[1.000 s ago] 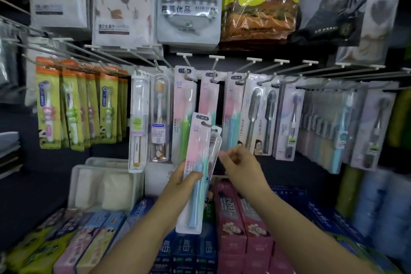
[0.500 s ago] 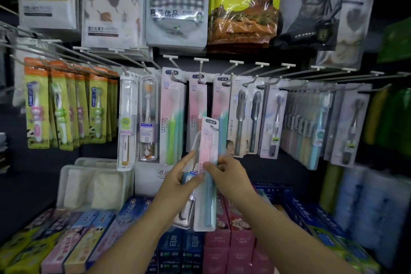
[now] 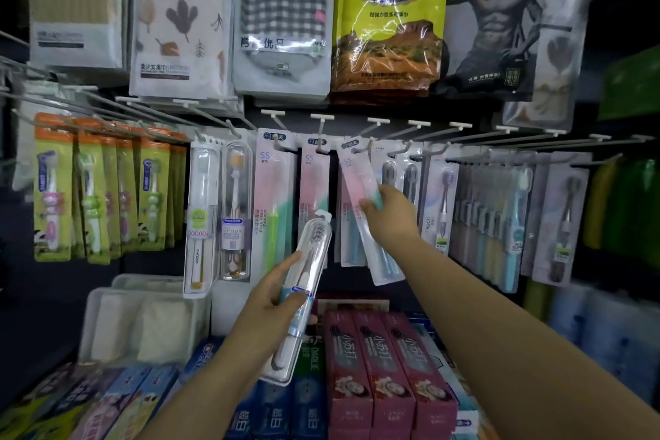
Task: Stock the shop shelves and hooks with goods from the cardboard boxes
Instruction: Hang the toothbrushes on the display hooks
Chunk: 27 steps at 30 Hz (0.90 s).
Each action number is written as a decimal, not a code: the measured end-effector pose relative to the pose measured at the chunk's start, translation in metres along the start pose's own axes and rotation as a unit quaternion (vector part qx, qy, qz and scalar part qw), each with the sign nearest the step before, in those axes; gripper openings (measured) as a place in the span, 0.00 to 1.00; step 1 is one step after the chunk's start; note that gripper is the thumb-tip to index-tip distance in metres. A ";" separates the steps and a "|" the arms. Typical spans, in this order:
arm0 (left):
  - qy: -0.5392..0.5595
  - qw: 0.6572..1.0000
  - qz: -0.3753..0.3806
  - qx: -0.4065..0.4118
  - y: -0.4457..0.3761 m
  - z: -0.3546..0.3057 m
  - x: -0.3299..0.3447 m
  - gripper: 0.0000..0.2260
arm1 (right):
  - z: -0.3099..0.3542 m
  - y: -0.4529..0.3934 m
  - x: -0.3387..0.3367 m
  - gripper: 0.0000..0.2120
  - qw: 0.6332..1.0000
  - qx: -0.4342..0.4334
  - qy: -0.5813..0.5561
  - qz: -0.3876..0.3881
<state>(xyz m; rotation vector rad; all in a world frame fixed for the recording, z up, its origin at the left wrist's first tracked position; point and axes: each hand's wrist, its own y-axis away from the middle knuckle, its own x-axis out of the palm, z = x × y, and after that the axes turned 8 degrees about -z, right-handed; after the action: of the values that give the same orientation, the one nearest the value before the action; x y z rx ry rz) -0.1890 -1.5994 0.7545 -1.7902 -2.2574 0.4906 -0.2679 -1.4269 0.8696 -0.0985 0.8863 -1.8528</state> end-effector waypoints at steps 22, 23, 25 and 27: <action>0.137 0.984 -0.035 -0.105 -0.003 0.014 -0.006 0.17 | -0.059 0.033 0.050 0.14 0.975 0.132 0.069 0.166; 0.138 0.984 -0.037 -0.104 -0.002 0.013 -0.005 0.13 | -0.060 0.043 0.048 0.17 0.976 0.124 0.043 0.172; 0.138 0.984 -0.042 -0.100 0.000 0.015 -0.003 0.09 | -0.057 0.064 0.042 0.15 0.977 0.106 -0.019 0.182; 0.140 0.984 -0.049 -0.096 0.002 0.018 -0.001 0.11 | -0.052 0.083 0.035 0.11 0.976 0.084 -0.069 0.188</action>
<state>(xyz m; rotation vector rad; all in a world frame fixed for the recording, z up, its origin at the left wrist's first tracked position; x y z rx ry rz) -0.1933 -1.6024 0.7370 -1.6983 -2.2407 -0.0002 -0.2435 -1.4448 0.7703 0.0431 0.6010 -1.5370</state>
